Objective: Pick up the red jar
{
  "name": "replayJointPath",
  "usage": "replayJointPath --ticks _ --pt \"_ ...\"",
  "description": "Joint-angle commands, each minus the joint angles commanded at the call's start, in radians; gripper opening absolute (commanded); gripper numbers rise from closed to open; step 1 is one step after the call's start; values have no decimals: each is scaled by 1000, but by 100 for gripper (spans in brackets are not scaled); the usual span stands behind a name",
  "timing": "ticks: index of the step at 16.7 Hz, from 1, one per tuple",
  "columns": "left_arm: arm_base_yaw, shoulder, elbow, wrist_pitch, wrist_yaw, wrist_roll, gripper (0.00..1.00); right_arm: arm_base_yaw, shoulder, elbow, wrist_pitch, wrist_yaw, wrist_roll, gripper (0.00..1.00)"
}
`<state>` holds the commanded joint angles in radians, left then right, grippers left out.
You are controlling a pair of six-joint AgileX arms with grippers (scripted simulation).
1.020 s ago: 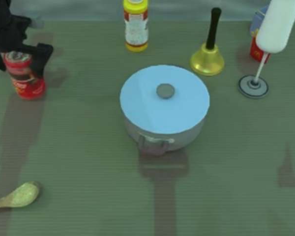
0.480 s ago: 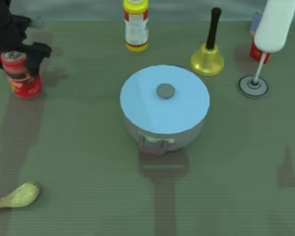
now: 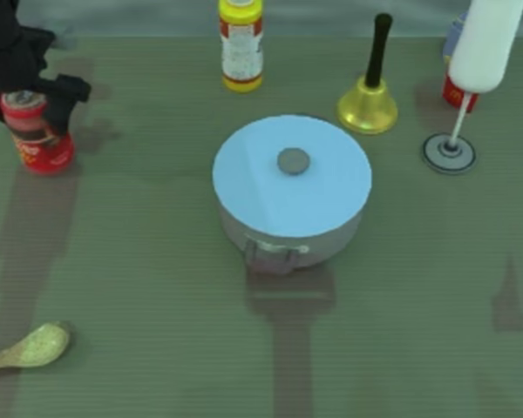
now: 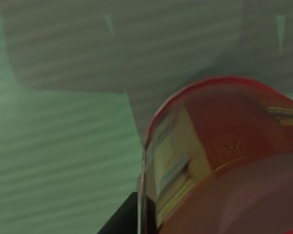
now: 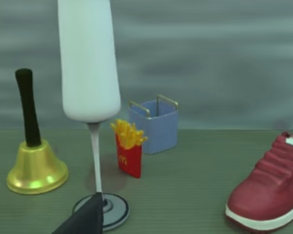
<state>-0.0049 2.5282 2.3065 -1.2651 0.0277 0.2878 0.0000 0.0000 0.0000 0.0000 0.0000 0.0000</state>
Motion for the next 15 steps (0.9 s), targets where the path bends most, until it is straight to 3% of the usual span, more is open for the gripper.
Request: replayJointPath --ticks 6,15 --pt "3 -39 -39 -4 -2 -1 0 0 0 0 0 0 0 100" --pt "23 -476 -417 -55 -5 3 0 0 0 0 0 0 0 100"
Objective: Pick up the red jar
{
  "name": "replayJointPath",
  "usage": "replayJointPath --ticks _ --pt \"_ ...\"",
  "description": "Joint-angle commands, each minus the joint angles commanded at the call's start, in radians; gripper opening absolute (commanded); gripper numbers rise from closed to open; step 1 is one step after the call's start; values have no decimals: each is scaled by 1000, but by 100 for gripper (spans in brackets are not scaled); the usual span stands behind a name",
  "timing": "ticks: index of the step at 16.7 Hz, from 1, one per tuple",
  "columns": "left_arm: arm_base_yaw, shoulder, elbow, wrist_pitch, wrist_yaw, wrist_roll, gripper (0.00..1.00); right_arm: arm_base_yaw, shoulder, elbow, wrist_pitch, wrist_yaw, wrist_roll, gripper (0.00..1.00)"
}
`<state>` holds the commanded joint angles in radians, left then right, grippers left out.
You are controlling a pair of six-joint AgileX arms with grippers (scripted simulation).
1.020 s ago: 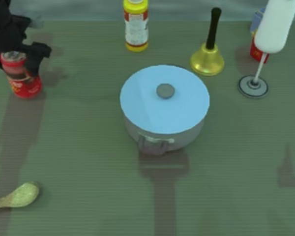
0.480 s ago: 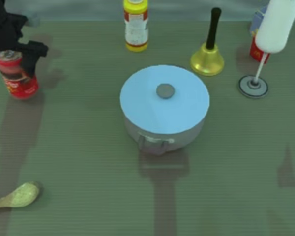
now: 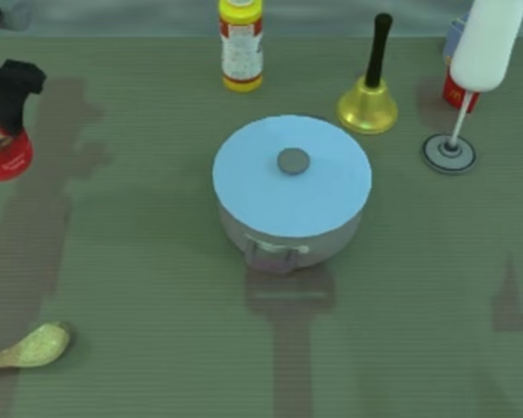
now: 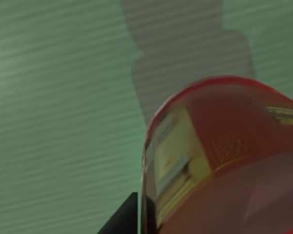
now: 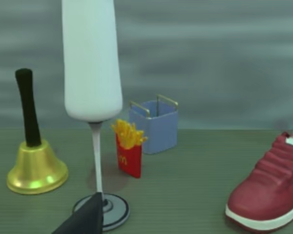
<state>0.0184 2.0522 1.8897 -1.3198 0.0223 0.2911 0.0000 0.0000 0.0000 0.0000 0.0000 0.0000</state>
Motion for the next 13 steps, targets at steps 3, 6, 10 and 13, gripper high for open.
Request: replayJointPath --ticks 3,6,10,13 --pt "2 -24 -23 -5 0 0 0 0 0 0 0 0 0 100" --pt "-5 -20 -20 -3 -1 -1 0 0 0 0 0 0 0 100" --pt "-59 -7 -39 27 -10 -106 0 0 0 0 0 0 0 100" --pt "-137 8 -63 72 -22 -249 0 0 0 0 0 0 0 100"
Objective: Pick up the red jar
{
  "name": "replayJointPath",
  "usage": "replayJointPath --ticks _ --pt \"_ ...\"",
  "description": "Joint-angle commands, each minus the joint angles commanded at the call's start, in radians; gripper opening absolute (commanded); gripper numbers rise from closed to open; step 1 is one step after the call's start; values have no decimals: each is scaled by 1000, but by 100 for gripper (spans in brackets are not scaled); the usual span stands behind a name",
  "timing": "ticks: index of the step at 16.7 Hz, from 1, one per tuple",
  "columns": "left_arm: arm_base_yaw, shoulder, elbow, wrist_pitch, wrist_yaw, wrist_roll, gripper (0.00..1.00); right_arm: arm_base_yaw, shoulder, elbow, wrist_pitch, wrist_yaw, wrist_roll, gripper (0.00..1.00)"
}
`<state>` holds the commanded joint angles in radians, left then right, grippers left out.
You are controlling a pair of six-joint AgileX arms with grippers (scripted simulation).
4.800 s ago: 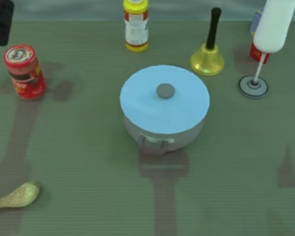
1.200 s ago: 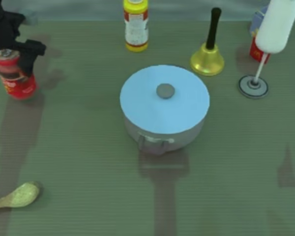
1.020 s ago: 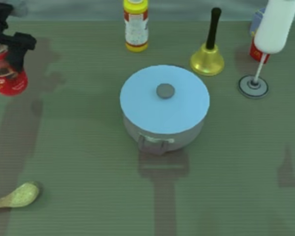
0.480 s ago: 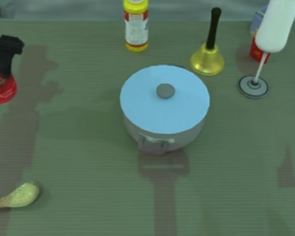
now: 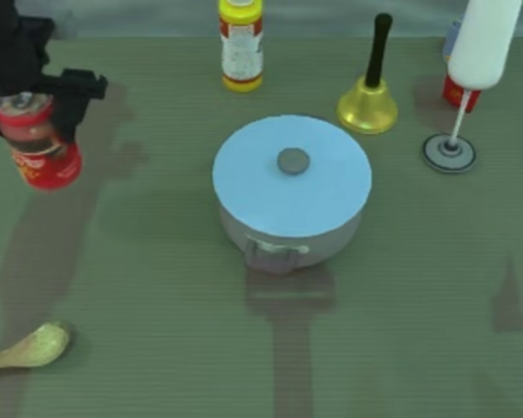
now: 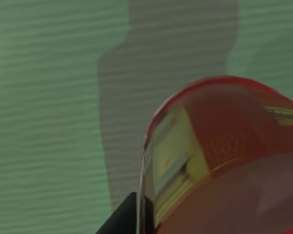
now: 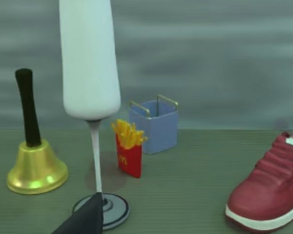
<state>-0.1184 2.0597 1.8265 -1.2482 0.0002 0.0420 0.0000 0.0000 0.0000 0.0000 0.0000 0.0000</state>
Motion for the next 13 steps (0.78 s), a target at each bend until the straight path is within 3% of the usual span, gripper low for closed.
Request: replayJointPath --ticks 6,13 --pt "-154 28 -52 87 -21 -289 0 0 0 0 0 0 0 100" --pt "-174 29 -62 102 -23 -328 0 0 0 0 0 0 0 100"
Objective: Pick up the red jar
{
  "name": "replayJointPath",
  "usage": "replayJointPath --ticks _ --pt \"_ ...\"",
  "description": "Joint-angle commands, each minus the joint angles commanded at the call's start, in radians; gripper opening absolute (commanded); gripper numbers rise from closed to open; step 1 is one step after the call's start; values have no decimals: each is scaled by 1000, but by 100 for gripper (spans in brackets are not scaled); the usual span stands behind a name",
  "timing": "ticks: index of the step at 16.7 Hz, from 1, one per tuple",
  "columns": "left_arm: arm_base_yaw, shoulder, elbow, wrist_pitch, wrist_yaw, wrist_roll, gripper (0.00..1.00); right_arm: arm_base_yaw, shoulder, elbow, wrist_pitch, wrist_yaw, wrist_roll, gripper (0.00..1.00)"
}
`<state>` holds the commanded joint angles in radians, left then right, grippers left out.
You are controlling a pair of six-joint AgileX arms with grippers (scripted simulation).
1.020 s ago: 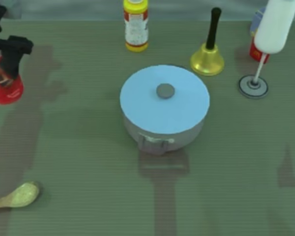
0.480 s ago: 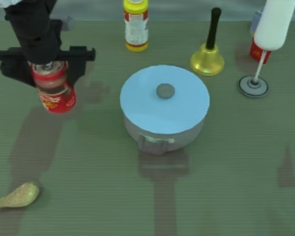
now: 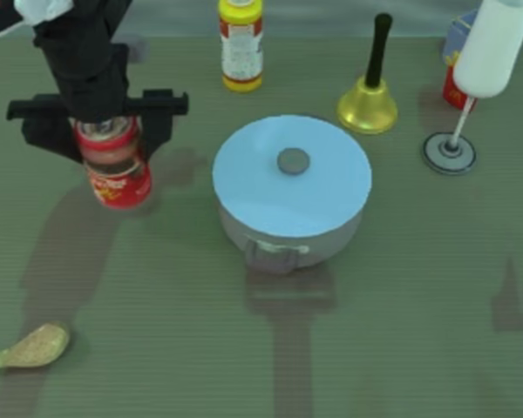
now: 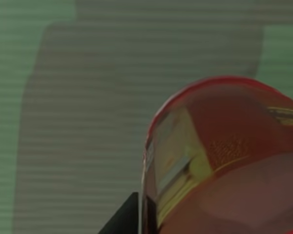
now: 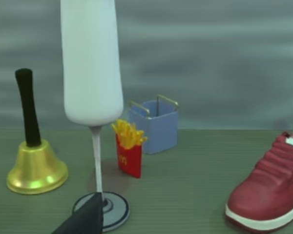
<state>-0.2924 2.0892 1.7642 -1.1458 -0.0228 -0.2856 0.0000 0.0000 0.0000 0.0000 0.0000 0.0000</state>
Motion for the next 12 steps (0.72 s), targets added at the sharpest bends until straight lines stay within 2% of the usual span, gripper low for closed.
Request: replayJointPath --ticks 6,11,12 --pt "-1 44 -108 154 -1 2 0 0 0 0 0 0 0 100" --pt "-2 53 -124 172 0 2 0 0 0 0 0 0 0 100" --pt "-2 53 -124 172 0 2 8 0 0 0 0 0 0 100"
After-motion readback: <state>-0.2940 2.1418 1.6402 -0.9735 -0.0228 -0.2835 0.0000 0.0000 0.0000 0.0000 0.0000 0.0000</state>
